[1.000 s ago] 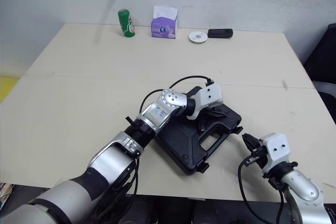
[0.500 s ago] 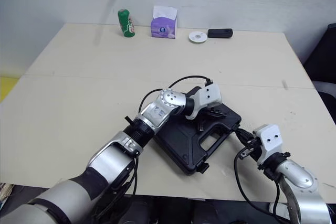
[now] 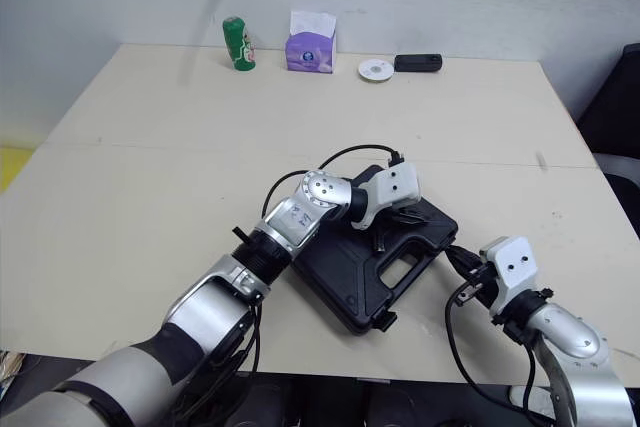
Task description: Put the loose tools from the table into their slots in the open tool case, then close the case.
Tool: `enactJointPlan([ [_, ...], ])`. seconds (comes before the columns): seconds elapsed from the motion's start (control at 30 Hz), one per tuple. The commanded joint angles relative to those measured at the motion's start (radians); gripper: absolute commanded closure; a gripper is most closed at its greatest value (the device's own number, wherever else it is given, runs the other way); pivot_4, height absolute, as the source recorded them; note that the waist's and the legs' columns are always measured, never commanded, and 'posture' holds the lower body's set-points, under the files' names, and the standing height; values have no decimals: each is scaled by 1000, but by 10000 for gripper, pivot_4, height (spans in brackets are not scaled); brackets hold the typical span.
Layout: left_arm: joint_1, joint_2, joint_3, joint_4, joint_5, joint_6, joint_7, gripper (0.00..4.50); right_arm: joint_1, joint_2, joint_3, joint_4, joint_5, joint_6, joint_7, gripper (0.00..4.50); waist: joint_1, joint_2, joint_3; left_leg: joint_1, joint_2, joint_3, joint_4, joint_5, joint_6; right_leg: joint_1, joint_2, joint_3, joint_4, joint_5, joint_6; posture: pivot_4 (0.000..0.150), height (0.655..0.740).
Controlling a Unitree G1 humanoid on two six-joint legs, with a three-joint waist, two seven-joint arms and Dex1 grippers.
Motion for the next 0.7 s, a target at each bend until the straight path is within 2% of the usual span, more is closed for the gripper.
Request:
enactJointPlan([
  [0.03,92,8,-121,80,72,64,-68,45000,-32,-10,-25,-76,47,-12,12,44312,0,0,0,0,0,0,0,0,0,0,0,0,0,0,0,1500,7400],
  [0.7,100,13,-122,93,91,56,-57,45000,-96,-40,-12,-42,48,17,41,44312,-8,-1,-1,1,1,0,0,-2,3,0,0,0,0,0,0,1500,7400],
])
